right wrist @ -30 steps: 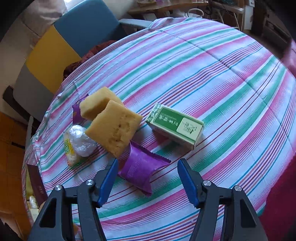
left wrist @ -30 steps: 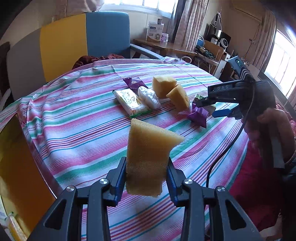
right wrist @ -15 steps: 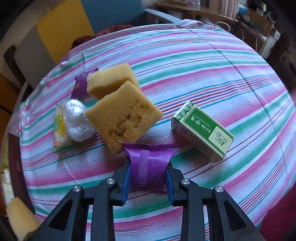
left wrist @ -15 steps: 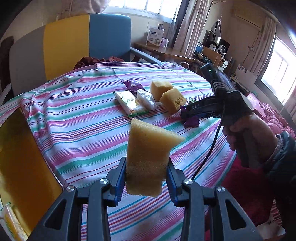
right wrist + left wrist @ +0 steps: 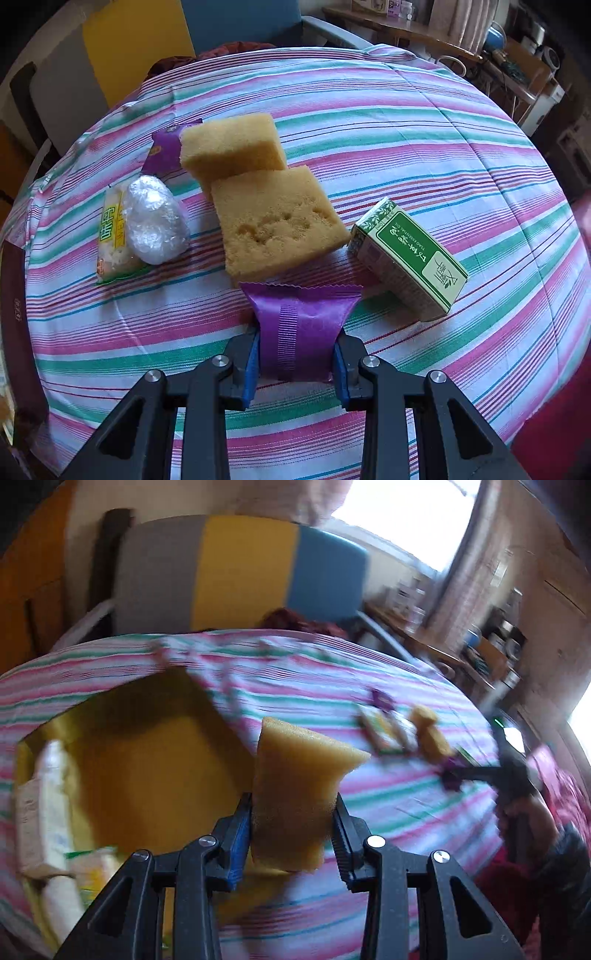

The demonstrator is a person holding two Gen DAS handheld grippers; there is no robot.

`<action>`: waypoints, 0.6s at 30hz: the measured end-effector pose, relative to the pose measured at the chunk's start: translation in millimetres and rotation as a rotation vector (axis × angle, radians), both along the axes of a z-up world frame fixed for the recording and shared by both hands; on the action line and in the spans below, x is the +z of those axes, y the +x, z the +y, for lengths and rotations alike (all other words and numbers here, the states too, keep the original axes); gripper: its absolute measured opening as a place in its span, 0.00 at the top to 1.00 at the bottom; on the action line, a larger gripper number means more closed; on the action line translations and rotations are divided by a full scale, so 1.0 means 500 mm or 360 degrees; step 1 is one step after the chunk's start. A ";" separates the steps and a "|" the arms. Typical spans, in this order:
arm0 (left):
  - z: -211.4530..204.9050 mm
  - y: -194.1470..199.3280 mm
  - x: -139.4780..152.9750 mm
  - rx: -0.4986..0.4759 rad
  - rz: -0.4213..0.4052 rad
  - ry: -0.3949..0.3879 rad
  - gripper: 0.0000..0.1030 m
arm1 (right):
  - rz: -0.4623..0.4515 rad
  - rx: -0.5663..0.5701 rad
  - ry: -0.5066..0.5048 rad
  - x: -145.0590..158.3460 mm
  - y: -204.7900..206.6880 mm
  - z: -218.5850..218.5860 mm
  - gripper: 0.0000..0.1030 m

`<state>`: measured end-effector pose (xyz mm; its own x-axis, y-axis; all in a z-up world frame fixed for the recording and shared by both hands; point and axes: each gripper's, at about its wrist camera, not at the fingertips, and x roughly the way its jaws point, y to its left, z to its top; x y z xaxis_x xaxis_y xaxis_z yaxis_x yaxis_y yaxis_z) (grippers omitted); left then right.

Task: Organize objects
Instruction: 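Carry the yellow sponge toward the gold tray with left tool while right tool grasps the purple packet, then lower the yellow sponge into the gold tray and open the left tool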

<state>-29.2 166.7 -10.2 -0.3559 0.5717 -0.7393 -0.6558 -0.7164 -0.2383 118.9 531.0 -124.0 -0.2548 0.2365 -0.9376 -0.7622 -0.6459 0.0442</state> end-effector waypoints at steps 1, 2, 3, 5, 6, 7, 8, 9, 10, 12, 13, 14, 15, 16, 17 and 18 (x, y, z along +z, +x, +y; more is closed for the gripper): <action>-0.025 -0.036 0.001 0.0087 -0.0017 -0.0009 0.62 | -0.0003 0.0004 0.0006 0.001 0.001 -0.001 0.69; -0.047 -0.069 -0.001 0.0163 -0.0037 -0.0019 0.62 | -0.0006 0.0011 0.0009 0.001 -0.001 -0.002 0.69; -0.069 -0.108 -0.004 0.0247 -0.0056 -0.0042 0.62 | -0.0009 0.0019 0.0012 0.002 -0.003 -0.005 0.69; -0.103 -0.168 -0.013 0.0380 -0.0068 -0.0095 0.62 | -0.0018 0.0029 0.0027 0.003 -0.006 -0.010 0.69; -0.118 -0.204 -0.020 0.0439 -0.0085 -0.0136 0.62 | -0.0021 0.0033 0.0031 0.004 -0.005 -0.010 0.69; -0.133 -0.229 -0.030 0.0489 -0.0095 -0.0163 0.62 | -0.0023 0.0037 0.0034 0.006 0.001 -0.011 0.69; -0.141 -0.253 -0.038 0.0520 -0.0107 -0.0192 0.62 | -0.0025 0.0040 0.0037 0.007 0.002 -0.012 0.69; -0.146 -0.275 -0.048 0.0540 -0.0126 -0.0228 0.62 | -0.0027 0.0043 0.0040 0.008 0.003 -0.012 0.69; -0.152 -0.297 -0.060 0.0570 -0.0147 -0.0252 0.62 | -0.0029 0.0047 0.0043 0.009 0.004 -0.012 0.69; -0.161 -0.335 -0.090 0.0597 -0.0219 -0.0290 0.62 | -0.0028 0.0054 0.0042 0.010 0.003 -0.013 0.69; -0.163 -0.354 -0.107 0.0624 -0.0262 -0.0312 0.62 | -0.0030 0.0058 0.0045 0.011 0.004 -0.013 0.69; -0.166 -0.365 -0.118 0.0649 -0.0282 -0.0328 0.62 | -0.0031 0.0062 0.0047 0.012 0.004 -0.013 0.69; -0.167 -0.378 -0.129 0.0660 -0.0298 -0.0343 0.62 | -0.0030 0.0065 0.0047 0.013 0.005 -0.013 0.69; -0.164 -0.386 -0.138 0.0659 -0.0305 -0.0359 0.62 | -0.0030 0.0067 0.0047 0.013 0.004 -0.014 0.69; -0.165 -0.394 -0.144 0.0670 -0.0299 -0.0376 0.61 | -0.0029 0.0070 0.0048 0.014 0.004 -0.014 0.69; -0.164 -0.401 -0.149 0.0684 -0.0293 -0.0396 0.60 | -0.0030 0.0074 0.0048 0.014 0.000 -0.015 0.69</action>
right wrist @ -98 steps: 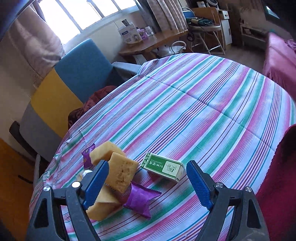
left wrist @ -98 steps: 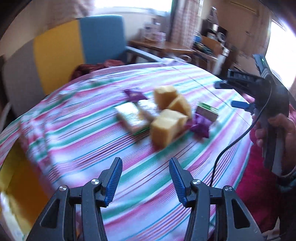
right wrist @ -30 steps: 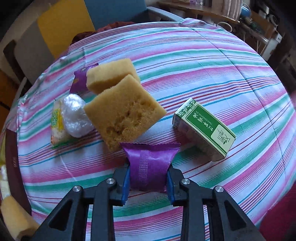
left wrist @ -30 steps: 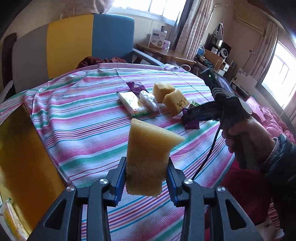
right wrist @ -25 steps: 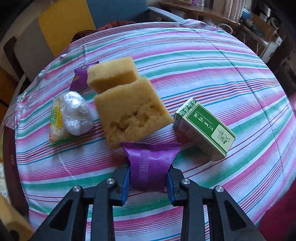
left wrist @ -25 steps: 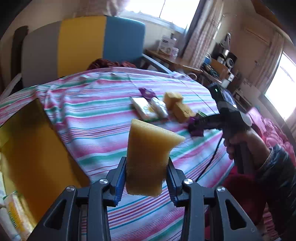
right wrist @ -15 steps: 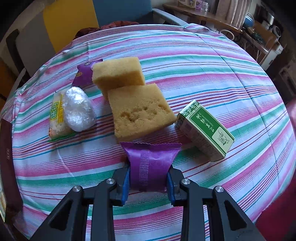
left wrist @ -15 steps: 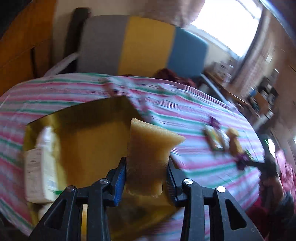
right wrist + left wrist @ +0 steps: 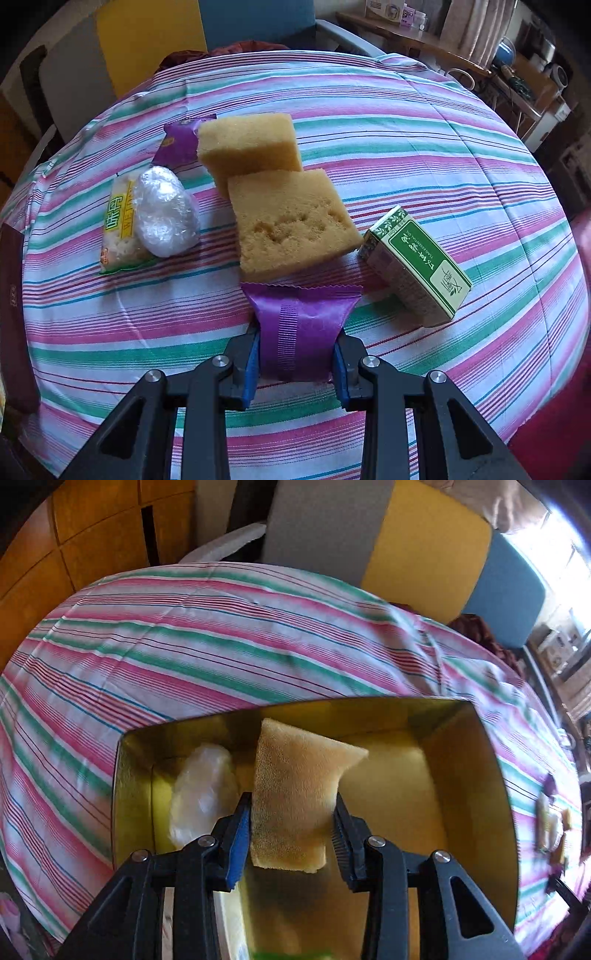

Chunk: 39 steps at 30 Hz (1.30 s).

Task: Organize objects
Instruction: 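Lower the yellow sponge into the gold tray and open the left tool, then carry the purple snack packet into the gold tray and release with right tool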

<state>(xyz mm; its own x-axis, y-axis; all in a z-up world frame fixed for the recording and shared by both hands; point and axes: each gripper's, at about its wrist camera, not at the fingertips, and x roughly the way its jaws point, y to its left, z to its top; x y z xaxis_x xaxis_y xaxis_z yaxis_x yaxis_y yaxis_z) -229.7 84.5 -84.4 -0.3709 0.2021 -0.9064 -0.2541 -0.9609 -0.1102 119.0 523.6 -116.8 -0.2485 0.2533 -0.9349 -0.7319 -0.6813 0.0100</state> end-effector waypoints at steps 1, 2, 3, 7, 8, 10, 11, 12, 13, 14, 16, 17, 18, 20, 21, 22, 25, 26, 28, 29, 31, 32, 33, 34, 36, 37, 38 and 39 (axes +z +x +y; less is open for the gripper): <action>0.001 -0.009 -0.009 0.0002 -0.0005 -0.0036 0.58 | 0.0001 0.0005 0.0001 0.002 0.024 -0.001 0.69; 0.002 -0.018 -0.017 0.0012 -0.0007 -0.0078 0.56 | 0.0001 0.0008 0.0002 0.002 0.025 -0.001 0.69; -0.001 -0.026 -0.019 0.0033 -0.0006 -0.0100 0.55 | 0.0000 0.0011 0.0003 0.003 0.027 -0.001 0.69; -0.012 -0.033 -0.013 0.0090 -0.0024 -0.0046 0.53 | -0.0001 0.0014 0.0009 0.008 0.039 0.001 0.69; -0.012 -0.029 -0.006 0.0090 -0.0003 -0.0048 0.53 | -0.0002 0.0016 0.0009 0.009 0.042 0.001 0.69; -0.013 -0.016 0.006 0.0072 0.0044 -0.0043 0.52 | -0.0007 0.0020 0.0014 0.007 0.037 0.001 0.69; -0.014 -0.009 0.012 0.0065 0.0063 -0.0032 0.51 | -0.0009 0.0022 0.0017 0.008 0.038 0.000 0.69; -0.014 -0.006 0.017 0.0063 0.0077 -0.0031 0.51 | -0.0011 0.0024 0.0019 0.007 0.036 0.000 0.69; -0.016 0.002 0.023 0.0064 0.0100 -0.0039 0.50 | -0.0013 0.0026 0.0022 0.006 0.032 -0.002 0.69; -0.018 0.010 0.030 0.0066 0.0128 -0.0046 0.49 | -0.0015 0.0028 0.0025 0.008 0.031 -0.002 0.69; -0.022 0.037 0.050 0.0061 0.0205 -0.0045 0.49 | -0.0018 0.0032 0.0032 0.009 0.029 -0.001 0.69; -0.024 0.050 0.058 0.0058 0.0234 -0.0042 0.49 | -0.0018 0.0035 0.0034 0.004 0.010 0.002 0.69; -0.027 0.063 0.066 0.0056 0.0262 -0.0036 0.49 | -0.0017 0.0040 0.0036 0.002 0.002 0.001 0.69; -0.034 0.101 0.083 0.0050 0.0324 -0.0010 0.49 | -0.0011 0.0062 0.0036 0.005 0.007 -0.016 0.69; -0.038 0.118 0.091 0.0044 0.0344 -0.0001 0.49 | -0.0007 0.0080 0.0038 0.006 0.005 -0.020 0.69; -0.039 0.138 0.098 0.0032 0.0367 0.0008 0.49 | -0.0004 0.0104 0.0042 0.008 0.002 -0.025 0.69; -0.044 0.192 0.109 -0.0009 0.0415 0.0016 0.49 | 0.0000 0.0179 0.0045 0.006 -0.016 -0.043 0.69; -0.045 0.209 0.112 -0.0025 0.0425 0.0022 0.49 | 0.0002 0.0202 0.0038 0.007 -0.014 -0.049 0.69; -0.048 0.243 0.117 -0.0054 0.0445 0.0028 0.49 | -0.0002 0.0251 0.0029 0.006 -0.019 -0.067 0.69; -0.049 0.256 0.120 -0.0066 0.0455 0.0028 0.49 | -0.0007 0.0270 0.0023 0.004 -0.031 -0.068 0.69; -0.051 0.277 0.124 -0.0090 0.0472 0.0032 0.49 | -0.0015 0.0302 0.0009 -0.001 -0.020 -0.082 0.69; -0.052 0.285 0.126 -0.0095 0.0478 0.0033 0.49 | -0.0020 0.0318 0.0000 -0.003 -0.029 -0.086 0.69; -0.051 0.293 0.126 -0.0101 0.0480 0.0039 0.49 | -0.0026 0.0329 -0.0004 -0.004 -0.033 -0.090 0.69; -0.054 0.300 0.127 -0.0107 0.0477 0.0058 0.49 | -0.0033 0.0335 -0.0006 -0.005 -0.037 -0.089 0.69; -0.060 0.306 0.130 -0.0111 0.0477 0.0086 0.49 | -0.0028 0.0343 -0.0027 -0.001 -0.024 -0.099 0.69; -0.061 0.308 0.131 -0.0117 0.0480 0.0092 0.49 | -0.0018 0.0347 -0.0039 0.001 -0.024 -0.105 0.69; -0.063 0.314 0.132 -0.0120 0.0484 0.0098 0.49 | -0.0010 0.0353 -0.0041 0.005 -0.023 -0.113 0.69; -0.065 0.315 0.134 -0.0120 0.0489 0.0105 0.49 | -0.0005 0.0357 -0.0039 0.007 -0.027 -0.118 0.69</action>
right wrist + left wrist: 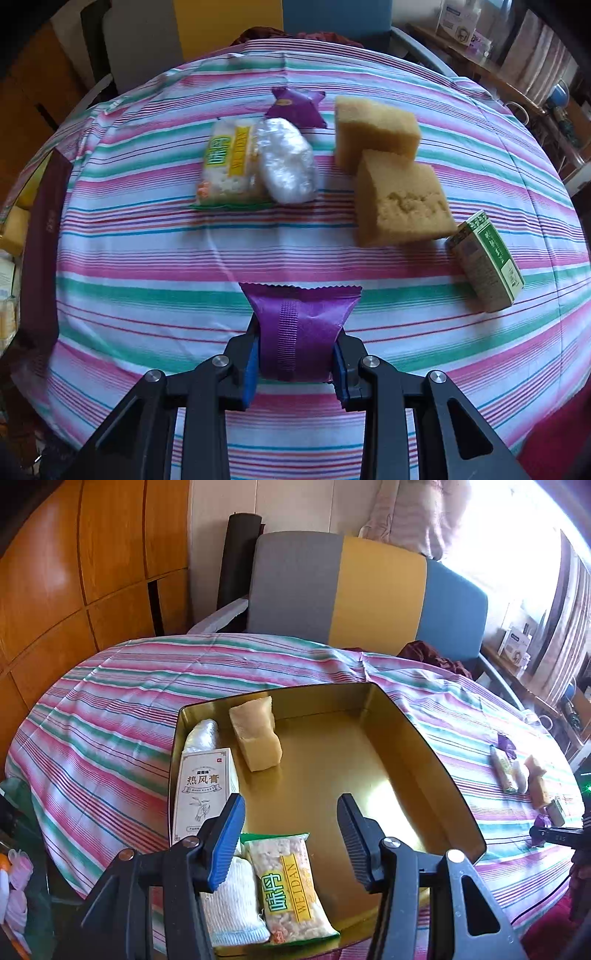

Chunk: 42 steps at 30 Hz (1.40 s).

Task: Organize objects
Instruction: 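Carry the purple snack packet into the gold tray and release with right tool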

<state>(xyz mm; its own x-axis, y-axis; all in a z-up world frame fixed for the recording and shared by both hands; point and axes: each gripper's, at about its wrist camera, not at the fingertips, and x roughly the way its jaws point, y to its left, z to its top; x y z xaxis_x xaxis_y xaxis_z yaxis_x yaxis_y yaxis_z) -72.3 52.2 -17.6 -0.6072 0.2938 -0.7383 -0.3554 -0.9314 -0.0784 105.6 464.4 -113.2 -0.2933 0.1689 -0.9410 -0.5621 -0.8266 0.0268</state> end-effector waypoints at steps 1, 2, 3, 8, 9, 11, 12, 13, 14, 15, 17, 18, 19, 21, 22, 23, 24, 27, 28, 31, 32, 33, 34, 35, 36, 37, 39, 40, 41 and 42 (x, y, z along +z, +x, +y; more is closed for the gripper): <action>-0.003 0.005 0.003 -0.0003 0.0009 0.0005 0.49 | 0.0018 0.0004 -0.0004 0.007 0.001 -0.010 0.69; -0.005 0.007 0.004 -0.0004 0.0016 0.0005 0.49 | 0.0040 0.0009 -0.0014 0.012 -0.001 -0.020 0.69; -0.007 0.010 0.005 -0.0003 0.0019 0.0010 0.49 | 0.0070 0.0019 -0.0032 0.024 0.004 -0.030 0.69; -0.022 0.018 0.000 -0.0014 0.0002 0.0037 0.49 | 0.0199 0.0130 -0.0063 0.072 -0.034 -0.099 0.69; -0.025 0.018 0.000 -0.0011 0.0000 0.0041 0.49 | 0.0227 0.0161 -0.0069 0.083 -0.045 -0.115 0.69; -0.031 0.018 -0.003 0.0000 -0.0008 0.0045 0.49 | 0.0271 0.0221 -0.0076 0.095 -0.075 -0.152 0.69; -0.035 0.018 -0.004 0.0007 -0.0012 0.0050 0.49 | 0.0296 0.0252 -0.0082 0.104 -0.086 -0.170 0.69; -0.039 0.019 -0.006 0.0014 -0.0015 0.0052 0.49 | 0.0317 0.0282 -0.0092 0.111 -0.102 -0.188 0.69; -0.042 0.017 -0.006 0.0018 -0.0019 0.0055 0.49 | 0.0337 0.0310 -0.0106 0.117 -0.120 -0.204 0.69; -0.046 0.017 -0.007 0.0021 -0.0026 0.0062 0.49 | 0.0361 0.0338 -0.0124 0.128 -0.129 -0.222 0.69; -0.060 0.015 -0.004 0.0040 -0.0030 0.0085 0.49 | 0.0404 0.0399 -0.0167 0.142 -0.155 -0.258 0.69; -0.067 0.013 -0.002 0.0052 -0.0029 0.0090 0.49 | 0.0426 0.0436 -0.0187 0.149 -0.170 -0.278 0.69; -0.078 0.011 0.000 0.0073 -0.0030 0.0100 0.49 | 0.0443 0.0475 -0.0208 0.153 -0.189 -0.301 0.69; -0.102 0.006 0.001 0.0113 -0.0040 0.0130 0.49 | 0.0459 0.0547 -0.0253 0.155 -0.223 -0.342 0.68; -0.121 0.002 0.001 0.0155 -0.0054 0.0148 0.49 | 0.0460 0.0583 -0.0276 0.153 -0.244 -0.366 0.68; -0.136 0.000 -0.001 0.0193 -0.0067 0.0160 0.49 | 0.0454 0.0617 -0.0290 0.148 -0.263 -0.388 0.68; -0.149 -0.003 -0.003 0.0224 -0.0081 0.0177 0.49 | 0.0443 0.0653 -0.0299 0.141 -0.285 -0.412 0.68; -0.188 -0.009 -0.016 0.0291 -0.0129 0.0210 0.49 | 0.0398 0.0721 -0.0371 0.111 -0.347 -0.476 0.68; -0.195 -0.010 -0.020 0.0298 -0.0139 0.0212 0.49 | 0.0381 0.0734 -0.0398 0.099 -0.368 -0.493 0.68; -0.214 -0.010 -0.034 0.0332 -0.0163 0.0205 0.49 | 0.0320 0.0757 -0.0436 0.062 -0.434 -0.544 0.68; -0.220 -0.010 -0.039 0.0336 -0.0175 0.0216 0.49 | 0.0297 0.0750 -0.0441 0.049 -0.455 -0.558 0.68; -0.226 -0.009 -0.041 0.0341 -0.0179 0.0223 0.49 | 0.0276 0.0749 -0.0451 0.037 -0.476 -0.573 0.68; -0.231 -0.008 -0.043 0.0344 -0.0180 0.0225 0.49 | 0.0259 0.0755 -0.0462 0.026 -0.495 -0.589 0.68; -0.234 -0.009 -0.045 0.0345 -0.0185 0.0225 0.49 | 0.0244 0.0757 -0.0460 0.017 -0.511 -0.602 0.68; -0.235 -0.010 -0.048 0.0348 -0.0191 0.0228 0.49 | 0.0225 0.0759 -0.0445 0.008 -0.528 -0.617 0.68; -0.237 -0.011 -0.050 0.0351 -0.0195 0.0236 0.49 | 0.0206 0.0764 -0.0436 -0.002 -0.544 -0.630 0.67; -0.240 -0.012 -0.053 0.0351 -0.0203 0.0243 0.49 | 0.0168 0.0765 -0.0452 -0.019 -0.569 -0.652 0.65; -0.241 -0.013 -0.055 0.0355 -0.0208 0.0248 0.49 | 0.0160 0.0770 -0.0470 -0.024 -0.577 -0.659 0.65; -0.243 -0.013 -0.057 0.0355 -0.0212 0.0252 0.49 | 0.0160 0.0764 -0.0489 -0.029 -0.584 -0.664 0.65; -0.244 -0.012 -0.058 0.0355 -0.0213 0.0252 0.49 | 0.0169 0.0750 -0.0511 -0.031 -0.588 -0.665 0.61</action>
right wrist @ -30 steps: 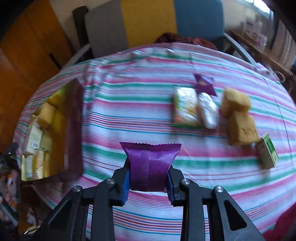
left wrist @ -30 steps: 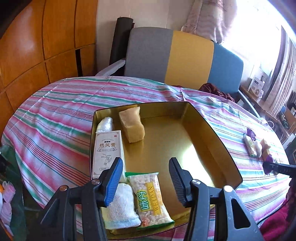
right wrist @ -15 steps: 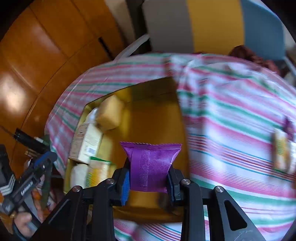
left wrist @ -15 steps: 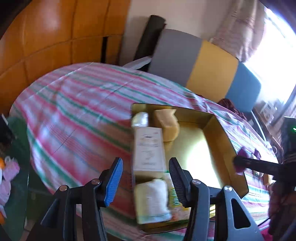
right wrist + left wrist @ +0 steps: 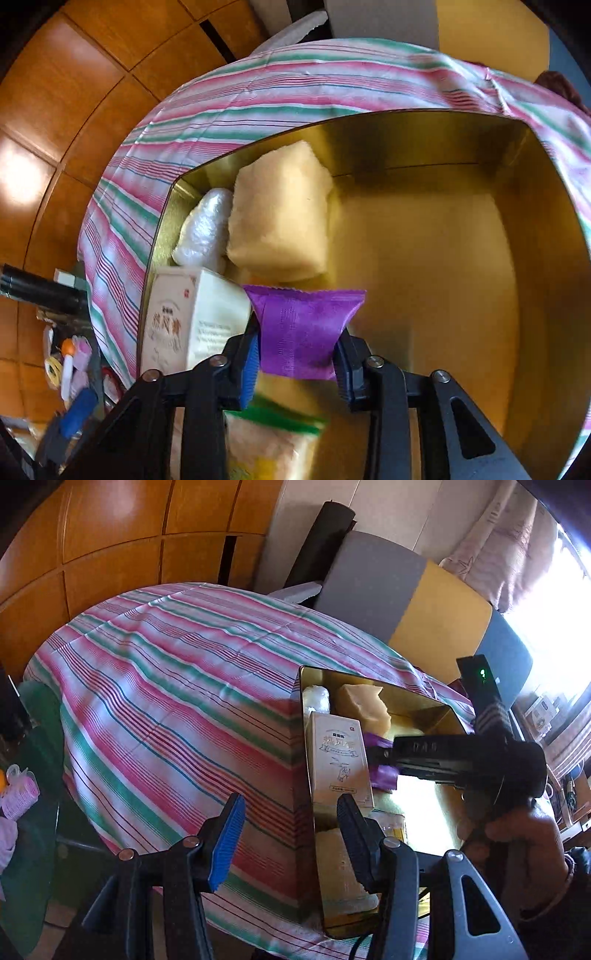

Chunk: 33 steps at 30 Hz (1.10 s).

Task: Organize objects
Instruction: 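Carry the purple snack packet into the gold tray and release with right tool, then move both tools back toward the remaining items on the cloth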

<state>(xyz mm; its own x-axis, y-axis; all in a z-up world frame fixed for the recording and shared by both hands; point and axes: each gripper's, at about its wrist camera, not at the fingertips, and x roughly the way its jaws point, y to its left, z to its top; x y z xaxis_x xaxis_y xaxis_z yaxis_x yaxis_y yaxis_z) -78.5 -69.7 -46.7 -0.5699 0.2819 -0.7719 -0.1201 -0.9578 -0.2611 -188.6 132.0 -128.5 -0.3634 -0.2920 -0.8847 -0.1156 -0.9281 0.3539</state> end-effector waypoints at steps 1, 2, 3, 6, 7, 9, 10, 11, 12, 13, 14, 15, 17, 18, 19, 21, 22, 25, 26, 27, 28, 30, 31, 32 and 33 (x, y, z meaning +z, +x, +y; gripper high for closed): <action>-0.001 0.000 -0.001 0.0004 0.0001 -0.0003 0.49 | 0.0015 -0.0002 -0.0034 0.001 -0.001 0.000 0.60; -0.001 0.000 -0.002 0.0009 0.0002 -0.0004 0.49 | 0.0031 0.0002 -0.0053 0.001 0.000 0.001 0.57; -0.002 -0.001 -0.003 0.0012 0.0000 -0.0004 0.49 | 0.0041 0.0011 -0.0067 0.002 0.003 0.002 0.53; -0.002 0.001 -0.002 0.0024 0.0003 -0.0010 0.49 | 0.0064 0.0021 -0.0086 0.009 0.017 0.008 0.49; -0.001 0.001 -0.001 0.0025 0.0006 -0.0014 0.49 | 0.0073 0.0020 -0.0082 0.013 0.023 0.010 0.48; 0.004 0.003 0.003 0.0022 0.0019 -0.0023 0.49 | 0.0082 0.0021 -0.0084 0.022 0.037 0.015 0.41; 0.005 0.004 0.005 0.0018 0.0027 -0.0027 0.49 | 0.0093 0.0015 -0.0080 0.027 0.046 0.020 0.37; 0.007 0.005 0.008 0.0013 0.0033 -0.0030 0.49 | 0.0104 0.0038 -0.0072 0.033 0.055 0.022 0.36; 0.010 0.008 0.011 0.0006 0.0043 -0.0036 0.49 | 0.0124 0.0039 -0.0047 0.041 0.066 0.025 0.34; 0.013 0.010 0.014 -0.0001 0.0050 -0.0040 0.49 | 0.0141 0.0041 -0.0018 0.048 0.077 0.029 0.30; 0.016 0.013 0.017 -0.0009 0.0057 -0.0045 0.49 | 0.0158 0.0040 0.0014 0.056 0.087 0.033 0.28; 0.020 0.014 0.020 -0.0016 0.0062 -0.0047 0.49 | 0.0179 0.0039 0.0042 0.065 0.098 0.038 0.26; 0.029 0.018 0.026 -0.0035 0.0077 -0.0057 0.49 | 0.0225 0.0031 0.0082 0.083 0.121 0.053 0.24; 0.033 0.021 0.029 -0.0042 0.0084 -0.0062 0.49 | 0.0247 0.0024 0.0103 0.092 0.132 0.061 0.23; 0.037 0.025 0.032 -0.0052 0.0091 -0.0067 0.49 | 0.0274 0.0014 0.0122 0.101 0.144 0.071 0.22; 0.042 0.031 0.037 -0.0070 0.0096 -0.0073 0.49 | 0.0316 -0.0012 0.0141 0.116 0.167 0.092 0.21; 0.047 0.034 0.041 -0.0081 0.0104 -0.0079 0.49 | 0.0334 -0.0023 0.0145 0.123 0.179 0.102 0.20; 0.063 0.041 0.048 -0.0113 0.0113 -0.0092 0.49 | 0.0375 -0.0073 0.0171 0.141 0.213 0.138 0.20; 0.069 0.044 0.050 -0.0128 0.0117 -0.0091 0.49 | 0.0388 -0.0089 0.0185 0.146 0.224 0.152 0.20; 0.076 0.046 0.052 -0.0143 0.0121 -0.0096 0.49 | 0.0400 -0.0110 0.0202 0.151 0.237 0.167 0.19; 0.084 0.049 0.055 -0.0154 0.0130 -0.0107 0.49 | 0.0410 -0.0129 0.0220 0.156 0.248 0.182 0.19; 0.101 0.056 0.059 -0.0179 0.0144 -0.0123 0.49 | 0.0426 -0.0172 0.0251 0.165 0.270 0.213 0.18; 0.113 0.059 0.062 -0.0204 0.0148 -0.0130 0.49 | 0.0432 -0.0200 0.0266 0.168 0.281 0.232 0.18; 0.122 0.061 0.063 -0.0222 0.0153 -0.0137 0.49 | 0.0439 -0.0224 0.0274 0.171 0.291 0.250 0.18; 0.133 0.065 0.066 -0.0244 0.0161 -0.0148 0.49 | 0.0445 -0.0255 0.0287 0.175 0.302 0.269 0.18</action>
